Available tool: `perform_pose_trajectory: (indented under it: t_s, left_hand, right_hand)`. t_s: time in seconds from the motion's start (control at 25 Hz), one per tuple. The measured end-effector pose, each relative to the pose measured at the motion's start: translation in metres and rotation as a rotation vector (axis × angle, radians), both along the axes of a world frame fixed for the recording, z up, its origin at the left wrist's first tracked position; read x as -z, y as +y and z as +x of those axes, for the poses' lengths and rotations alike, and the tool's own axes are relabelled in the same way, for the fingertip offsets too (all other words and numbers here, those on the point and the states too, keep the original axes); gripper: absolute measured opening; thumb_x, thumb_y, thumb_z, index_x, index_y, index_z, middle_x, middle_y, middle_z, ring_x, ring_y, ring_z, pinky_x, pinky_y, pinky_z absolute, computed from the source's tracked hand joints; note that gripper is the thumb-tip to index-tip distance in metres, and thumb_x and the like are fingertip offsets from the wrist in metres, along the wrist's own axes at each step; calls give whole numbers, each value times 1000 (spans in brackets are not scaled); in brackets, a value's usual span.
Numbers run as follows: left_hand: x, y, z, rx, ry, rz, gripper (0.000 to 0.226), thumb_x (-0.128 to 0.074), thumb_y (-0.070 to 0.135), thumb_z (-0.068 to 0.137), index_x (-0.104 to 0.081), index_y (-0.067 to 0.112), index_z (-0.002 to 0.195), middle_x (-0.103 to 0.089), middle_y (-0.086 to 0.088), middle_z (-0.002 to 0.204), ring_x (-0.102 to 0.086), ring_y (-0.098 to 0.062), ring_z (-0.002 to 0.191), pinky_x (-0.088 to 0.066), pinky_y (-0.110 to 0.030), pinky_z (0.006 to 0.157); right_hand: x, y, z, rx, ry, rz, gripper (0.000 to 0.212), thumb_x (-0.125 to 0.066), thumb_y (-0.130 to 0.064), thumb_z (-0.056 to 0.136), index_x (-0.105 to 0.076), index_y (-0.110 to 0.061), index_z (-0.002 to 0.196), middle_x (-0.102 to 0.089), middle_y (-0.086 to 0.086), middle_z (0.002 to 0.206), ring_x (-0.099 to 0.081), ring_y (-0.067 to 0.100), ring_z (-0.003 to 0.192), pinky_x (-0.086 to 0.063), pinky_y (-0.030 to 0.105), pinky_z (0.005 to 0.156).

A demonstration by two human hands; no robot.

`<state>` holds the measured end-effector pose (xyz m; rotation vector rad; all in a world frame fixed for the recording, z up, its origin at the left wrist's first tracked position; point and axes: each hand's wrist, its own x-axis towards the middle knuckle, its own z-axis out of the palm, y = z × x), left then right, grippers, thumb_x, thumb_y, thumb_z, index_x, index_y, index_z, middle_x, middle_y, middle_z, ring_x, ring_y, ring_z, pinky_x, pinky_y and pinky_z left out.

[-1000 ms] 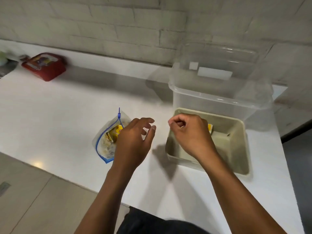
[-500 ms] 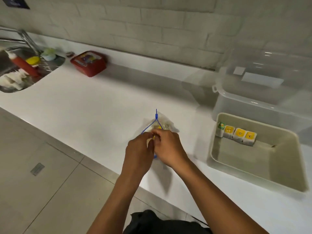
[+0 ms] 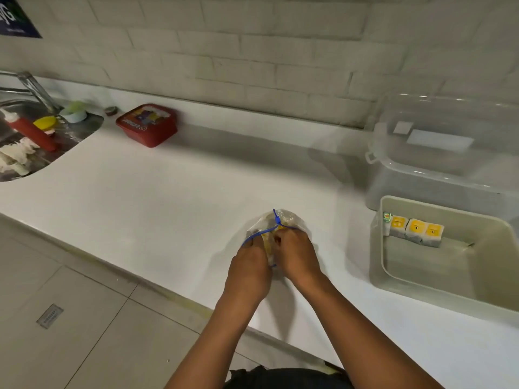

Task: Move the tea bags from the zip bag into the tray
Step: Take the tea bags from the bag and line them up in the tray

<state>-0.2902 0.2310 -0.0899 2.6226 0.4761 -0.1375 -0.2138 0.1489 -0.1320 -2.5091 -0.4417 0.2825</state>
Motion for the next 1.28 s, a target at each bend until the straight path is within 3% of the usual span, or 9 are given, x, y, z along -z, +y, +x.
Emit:
perform_pose_trajectory:
  t_s: [0.32,0.56,0.64,0.76,0.84,0.92,1.0,1.16,1.28]
  left_hand:
    - [-15,17,-11,69,-27,-39,51,-42,1,88,-47,16,136,-62,-12,124,-58,-33,111,-43,-31,84]
    - [-12,27,-15,99,-149,-138,59,-40,0,86,-51,25,138,-68,-11,109,-60,-33,98,-40,-27,72]
    - [-12,25,-13,93,-187,-110,55,-42,3,90,-51,27,138,-69,-9,102,-60,-31,92,-40,-29,72]
    - [-17,27,-12,28,-271,-299,34,-51,16,95,-62,33,122,-69,8,81,-63,-9,76,-45,-21,67]
    - [-23,29,-14,-6,-274,-586,24,-63,23,93,-68,34,113,-72,21,90,-66,8,84,-48,-9,73]
    - [-25,33,-15,-23,-260,-724,17,-71,24,89,-71,31,104,-73,21,96,-68,5,92,-51,-12,79]
    - [-24,37,-16,-29,-279,-686,9,-74,24,86,-70,28,93,-73,15,89,-68,-1,87,-55,-20,79]
    - [-17,45,-19,-99,-303,-686,8,-75,22,85,-67,25,84,-73,6,80,-69,-14,75,-59,-35,74]
    - [-18,45,-22,-122,-321,-774,6,-73,20,88,-68,23,86,-74,2,81,-71,-20,77,-61,-41,73]
  right_hand:
    - [2,22,-8,57,-87,-124,18,-52,-7,86,-67,-14,82,-69,3,86,-62,18,78,-39,24,67]
    - [-30,9,-14,195,-13,53,23,-48,-13,94,-56,-15,73,-61,2,74,-48,18,68,-26,26,53]
    - [-45,-3,-14,160,23,141,21,-52,-15,92,-63,-12,75,-63,-1,71,-53,20,68,-36,23,56]
    - [-71,-24,-18,63,228,304,17,-60,-23,93,-74,-19,84,-72,-5,78,-67,15,75,-52,25,73]
    - [-86,-34,-19,-22,303,351,17,-61,-23,95,-75,-23,86,-73,-7,77,-70,8,73,-56,26,73]
    - [-95,-38,-19,-60,308,329,17,-62,-22,95,-76,-25,86,-72,-8,74,-69,4,67,-54,22,66]
    - [-96,-39,-20,-67,336,314,16,-62,-21,94,-76,-23,87,-73,-6,74,-69,6,66,-55,23,64]
    - [-83,-44,-20,53,378,299,22,-56,-10,92,-75,-20,100,-75,-2,92,-73,16,83,-60,32,81]
    - [-74,-35,-19,7,391,313,28,-51,-7,94,-72,-18,109,-73,2,103,-70,18,93,-58,28,86]
